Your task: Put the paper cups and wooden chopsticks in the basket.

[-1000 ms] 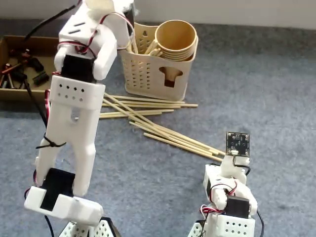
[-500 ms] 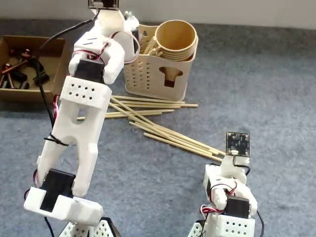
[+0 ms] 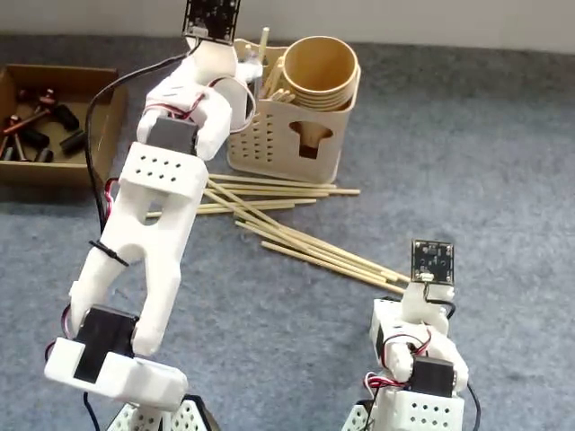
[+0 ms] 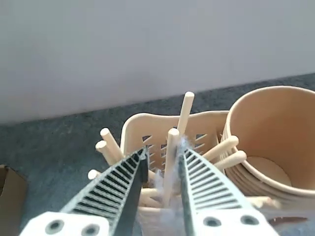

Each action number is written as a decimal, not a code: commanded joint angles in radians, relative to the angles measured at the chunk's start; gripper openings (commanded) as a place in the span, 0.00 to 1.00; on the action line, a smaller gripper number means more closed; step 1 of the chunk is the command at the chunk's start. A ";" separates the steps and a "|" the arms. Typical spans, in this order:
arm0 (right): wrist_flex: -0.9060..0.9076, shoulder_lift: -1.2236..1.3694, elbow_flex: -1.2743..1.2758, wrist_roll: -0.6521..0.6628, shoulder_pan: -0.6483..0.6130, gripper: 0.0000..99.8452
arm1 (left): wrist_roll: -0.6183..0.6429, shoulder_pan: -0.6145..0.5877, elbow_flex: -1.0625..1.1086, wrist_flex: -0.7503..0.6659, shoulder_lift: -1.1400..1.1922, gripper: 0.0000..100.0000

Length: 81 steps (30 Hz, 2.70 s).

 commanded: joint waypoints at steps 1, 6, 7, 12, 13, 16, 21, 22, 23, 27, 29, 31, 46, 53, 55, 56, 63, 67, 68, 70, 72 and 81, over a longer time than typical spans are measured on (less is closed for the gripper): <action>-0.027 -0.005 0.127 -0.002 0.008 0.01 | -0.009 0.012 -0.145 0.127 -0.027 0.12; -0.027 -0.005 0.127 -0.002 0.008 0.01 | -0.008 0.021 -0.275 0.285 -0.025 0.12; -0.027 -0.005 0.127 -0.002 0.008 0.01 | -0.009 0.025 -0.298 0.311 -0.025 0.12; -0.027 -0.005 0.127 -0.002 0.008 0.01 | -0.011 0.062 -0.389 0.445 -0.025 0.12; -0.027 -0.005 0.127 -0.002 0.008 0.01 | -0.011 0.071 -0.406 0.477 -0.025 0.12; -0.027 -0.005 0.127 -0.002 0.008 0.01 | -0.014 0.099 -0.450 0.562 -0.025 0.12; -0.027 -0.005 0.127 -0.002 0.008 0.01 | -0.083 0.113 -0.493 0.684 -0.025 0.12; -0.027 -0.005 0.127 -0.002 0.008 0.01 | -0.115 0.125 -0.496 0.707 -0.025 0.12; -0.027 -0.005 0.127 -0.002 0.008 0.01 | -0.160 0.139 -0.496 0.730 -0.027 0.12; -0.027 -0.005 0.127 -0.002 0.008 0.01 | -0.399 0.232 -0.489 0.850 -0.027 0.12; -0.027 -0.005 0.127 -0.002 0.008 0.01 | -0.423 0.257 -0.496 0.895 -0.027 0.12; -0.027 -0.005 0.127 -0.002 0.008 0.01 | -0.425 0.263 -0.496 0.918 -0.027 0.12; -0.027 -0.005 0.127 -0.002 0.008 0.01 | -0.864 0.369 -0.360 1.073 -0.016 0.11; -0.028 -0.005 0.127 -0.002 0.010 0.01 | -0.956 0.372 -0.067 0.924 -0.015 0.12; -0.028 -0.005 0.127 -0.002 0.021 0.01 | -0.957 0.372 0.008 0.853 -0.015 0.12; -0.031 -0.005 0.127 -0.003 0.035 0.01 | -0.957 0.372 0.044 0.821 -0.015 0.12; -0.081 -0.005 0.127 -0.002 0.116 0.01 | -1.034 0.375 0.225 0.609 -0.013 0.12; -0.081 -0.005 0.127 -0.002 0.114 0.01 | -1.036 0.372 0.271 0.531 0.002 0.12; -0.081 -0.005 0.127 -0.002 0.114 0.01 | -1.036 0.375 0.271 0.529 0.021 0.12; -0.081 -0.005 0.127 -0.002 0.114 0.01 | -1.037 0.372 0.245 0.525 0.079 0.12; -0.081 -0.005 0.127 -0.002 0.114 0.01 | -1.037 0.371 0.199 0.531 0.159 0.12; -0.081 -0.005 0.127 -0.002 0.113 0.01 | -1.039 0.364 0.067 0.532 0.332 0.12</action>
